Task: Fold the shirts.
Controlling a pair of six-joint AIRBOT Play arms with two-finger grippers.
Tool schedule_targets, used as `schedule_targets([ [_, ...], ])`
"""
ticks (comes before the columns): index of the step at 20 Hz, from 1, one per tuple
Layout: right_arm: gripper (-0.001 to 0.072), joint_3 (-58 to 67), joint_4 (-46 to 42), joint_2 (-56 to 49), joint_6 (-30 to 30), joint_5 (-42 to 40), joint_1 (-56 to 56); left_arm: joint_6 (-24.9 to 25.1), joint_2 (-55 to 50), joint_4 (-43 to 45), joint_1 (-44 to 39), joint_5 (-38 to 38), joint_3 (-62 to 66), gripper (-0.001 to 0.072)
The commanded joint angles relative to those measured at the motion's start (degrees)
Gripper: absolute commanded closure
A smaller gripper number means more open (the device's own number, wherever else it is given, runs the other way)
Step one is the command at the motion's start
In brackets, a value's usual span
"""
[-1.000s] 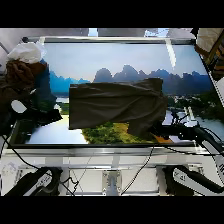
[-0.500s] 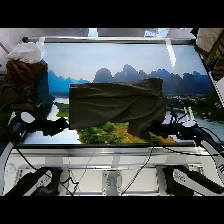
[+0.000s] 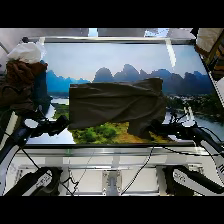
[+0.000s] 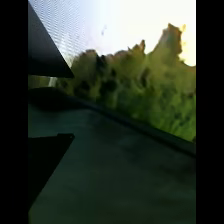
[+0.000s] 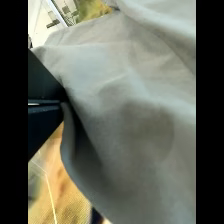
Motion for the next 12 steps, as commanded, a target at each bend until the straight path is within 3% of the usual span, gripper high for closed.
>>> schedule_targets([
  [1,0.0682,0.0,-0.5,0.0,0.0,-3.7,0.0,-0.2,-1.2,-2.4,0.0,2.8,-0.3,0.0353],
  [6,0.0682,0.0,-0.5,0.0,0.0,-3.8,0.0,3.7,-6.6,-7.7,-0.1,0.8,-0.3,0.0381],
  [8,0.0682,0.0,-0.5,0.0,0.0,-3.8,0.0,6.4,-6.8,-11.3,-0.1,0.7,-0.3,0.0508],
  [9,0.0682,0.0,-0.5,0.0,0.0,-3.9,0.0,8.9,-6.8,-13.4,-0.1,0.3,-0.2,0.0515],
  [11,0.0682,0.1,-0.5,0.0,0.0,-3.8,0.0,13.6,-6.8,-17.3,-0.1,-1.3,-0.2,0.0697],
  [12,0.0682,0.6,-0.4,0.0,0.0,-3.4,0.0,15.8,-6.8,-19.6,-0.1,-2.7,-0.2,0.0694],
])
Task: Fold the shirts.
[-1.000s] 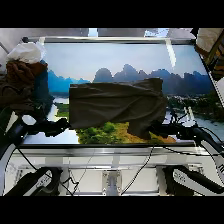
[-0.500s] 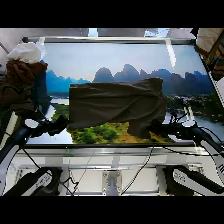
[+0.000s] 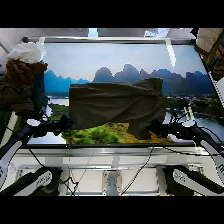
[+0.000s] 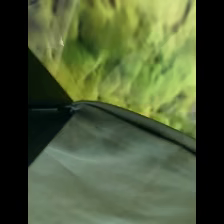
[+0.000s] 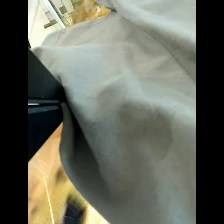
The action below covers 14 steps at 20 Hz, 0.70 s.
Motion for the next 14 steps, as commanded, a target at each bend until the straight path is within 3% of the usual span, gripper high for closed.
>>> schedule_targets([
  [1,0.0683,1.3,-0.3,0.1,-0.3,-1.9,0.0,9.1,-0.3,-9.9,0.0,-4.1,0.1,0.0694],
  [4,0.0683,6.1,5.0,2.1,-5.9,2.7,0.0,17.7,-0.2,-19.8,0.0,-10.0,1.2,0.0694],
  [7,0.0683,11.9,5.9,6.8,-6.0,3.9,0.0,21.8,0.0,-25.7,0.0,-17.1,6.1,0.0695],
  [14,0.0683,22.6,4.2,11.8,-5.7,3.3,0.0,19.3,4.1,-21.6,0.1,-19.6,23.6,0.0696],
])
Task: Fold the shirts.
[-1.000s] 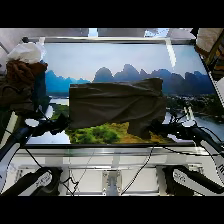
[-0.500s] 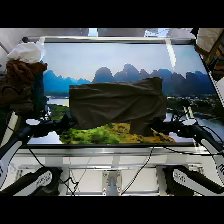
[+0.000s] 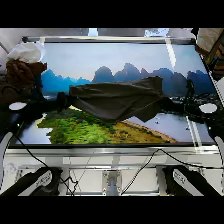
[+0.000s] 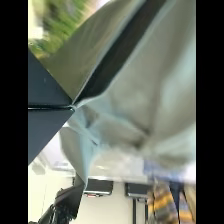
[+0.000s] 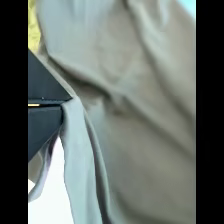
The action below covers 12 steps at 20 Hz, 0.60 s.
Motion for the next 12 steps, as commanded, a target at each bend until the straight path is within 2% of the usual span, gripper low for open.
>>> schedule_targets([
  [1,0.0684,5.0,-0.4,1.3,-0.2,-1.5,0.0,-2.0,1.2,3.8,0.4,-1.2,7.9,0.0696],
  [5,0.0684,7.2,-1.5,1.3,-0.2,-12.7,0.0,-3.8,1.2,6.7,4.7,0.4,11.0,0.0696],
  [9,0.0684,7.1,1.5,0.1,-0.2,-26.3,0.1,-3.8,0.7,7.9,5.3,7.7,11.0,0.0696],
  [12,0.0684,7.2,3.5,-4.1,-0.2,-31.5,1.3,-3.8,-2.7,7.9,5.2,11.2,11.0,0.0696],
])
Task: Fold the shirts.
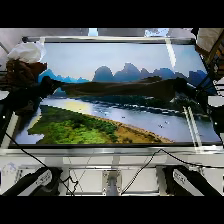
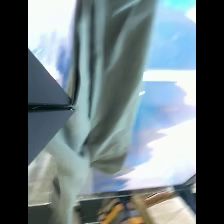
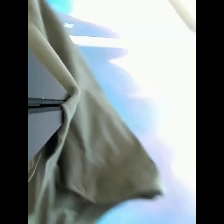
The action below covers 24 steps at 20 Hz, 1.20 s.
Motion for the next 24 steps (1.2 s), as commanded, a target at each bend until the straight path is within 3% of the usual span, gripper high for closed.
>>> schedule_targets([
  [1,0.0683,0.2,2.1,-4.7,-0.2,-9.6,1.8,-0.2,-3.8,0.8,0.1,4.3,0.3,0.0696],
  [5,0.0683,0.8,3.1,-14.7,-0.2,-23.0,7.6,-0.2,-11.8,0.2,-2.6,11.5,0.3,0.0696],
  [7,0.0683,3.8,3.1,-20.6,0.0,-25.3,10.3,-0.1,-16.3,-1.9,-4.9,16.0,0.3,0.0697],
  [10,0.0684,11.7,3.1,-28.8,0.0,-26.3,11.7,1.4,-21.7,-8.5,-6.8,21.9,0.3,0.0696],
  [15,0.0684,20.3,3.3,-37.3,0.1,-26.1,10.6,8.2,-24.7,-18.6,-6.8,28.4,0.7,0.0696],
  [20,0.0683,20.7,3.9,-40.8,2.3,-23.8,10.3,8.2,-25.0,-19.6,-6.8,33.9,2.4,0.0697],
  [24,0.0683,20.7,3.9,-41.8,4.8,-23.3,10.4,8.0,-28.3,-20.6,-7.1,31.6,3.7,0.0696],
])
